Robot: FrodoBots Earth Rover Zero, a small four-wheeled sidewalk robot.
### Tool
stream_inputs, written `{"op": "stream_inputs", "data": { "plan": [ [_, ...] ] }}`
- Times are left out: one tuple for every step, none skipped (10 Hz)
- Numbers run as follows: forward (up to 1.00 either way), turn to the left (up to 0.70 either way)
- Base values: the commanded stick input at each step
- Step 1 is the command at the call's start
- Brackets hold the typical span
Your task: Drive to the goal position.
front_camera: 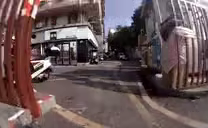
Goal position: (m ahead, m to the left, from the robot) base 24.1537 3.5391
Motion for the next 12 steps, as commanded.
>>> {"op": "stream_inputs", "data": {
  "plan": [
    [0.7, 0.0],
    [0.7, 0.0],
    [0.7, 0.0],
    [0.7, 0.0],
    [0.7, 0.0],
    [0.7, 0.0],
    [0.7, 0.0],
    [0.7, 0.0],
    [0.7, -0.12],
    [0.7, -0.11],
    [0.7, 0.0],
    [0.7, 0.0]
  ]
}}
